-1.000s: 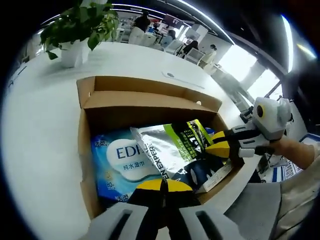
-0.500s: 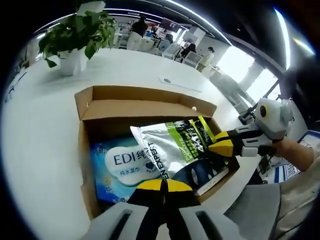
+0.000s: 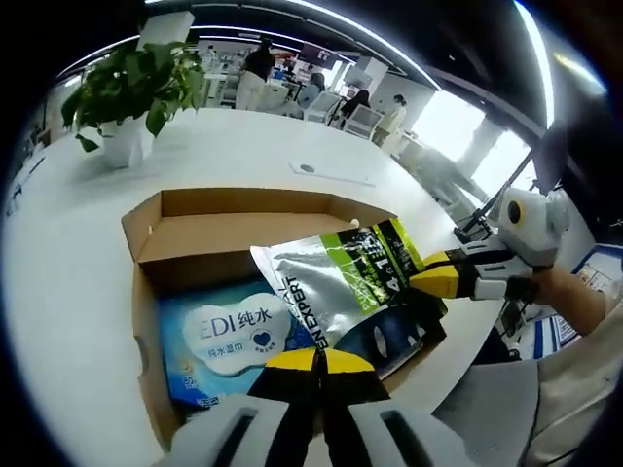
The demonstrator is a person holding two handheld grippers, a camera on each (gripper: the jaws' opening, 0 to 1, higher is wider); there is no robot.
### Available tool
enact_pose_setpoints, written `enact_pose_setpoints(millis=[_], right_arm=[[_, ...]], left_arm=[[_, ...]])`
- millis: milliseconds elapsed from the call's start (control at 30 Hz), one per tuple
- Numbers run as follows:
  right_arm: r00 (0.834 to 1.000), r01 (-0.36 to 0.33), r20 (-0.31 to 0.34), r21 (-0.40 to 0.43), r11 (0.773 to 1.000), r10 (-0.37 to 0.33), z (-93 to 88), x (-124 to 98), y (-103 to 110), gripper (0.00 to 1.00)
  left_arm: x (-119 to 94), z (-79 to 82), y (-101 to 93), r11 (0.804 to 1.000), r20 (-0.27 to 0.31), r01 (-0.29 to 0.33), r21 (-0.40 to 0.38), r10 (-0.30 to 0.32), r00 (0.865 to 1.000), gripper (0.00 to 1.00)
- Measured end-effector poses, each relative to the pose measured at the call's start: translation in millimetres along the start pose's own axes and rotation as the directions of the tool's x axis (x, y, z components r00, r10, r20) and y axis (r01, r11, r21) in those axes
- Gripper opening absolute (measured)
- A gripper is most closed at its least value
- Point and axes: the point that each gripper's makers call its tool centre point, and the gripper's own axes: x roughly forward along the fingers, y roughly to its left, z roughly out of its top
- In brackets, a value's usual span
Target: Operate the shoe box by opening the lid, removing the specified soft item, and placing it in the target area until the item is outside and the box remains undamaged.
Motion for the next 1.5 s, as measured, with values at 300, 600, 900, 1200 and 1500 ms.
enact_pose_setpoints(millis=[300, 600, 900, 1200, 1500], right_arm=[[0.999, 0.045, 0.021, 0.021, 0.999, -0.045, -0.3, -31, -19, 0.00], [0.994, 0.099, 0.041, 0.077, 0.992, -0.102, -6.7, -57, -45, 0.00], [0.988, 0.144, 0.046, 0.122, 0.982, -0.150, -17.2, -77, -68, 0.00], [0.980, 0.186, 0.036, 0.156, 0.970, -0.194, -29.8, -93, -90, 0.00], [0.973, 0.219, 0.026, 0.183, 0.958, -0.227, -41.4, -108, -110, 0.00]], left_arm=[[13, 12.6, -30.9, 0.999, 0.004, 0.042, 0.035, -0.042, 0.999, 0.00], [33, 22.6, -55.2, 0.995, -0.003, 0.072, 0.074, -0.072, 0.997, 0.00], [55, 28.5, -76.0, 0.988, -0.022, 0.106, 0.108, -0.104, 0.994, 0.00], [73, 30.6, -98.5, 0.984, -0.036, 0.132, 0.121, -0.128, 0.991, 0.00], [90, 32.0, -118.4, 0.978, -0.049, 0.154, 0.138, -0.149, 0.988, 0.00]])
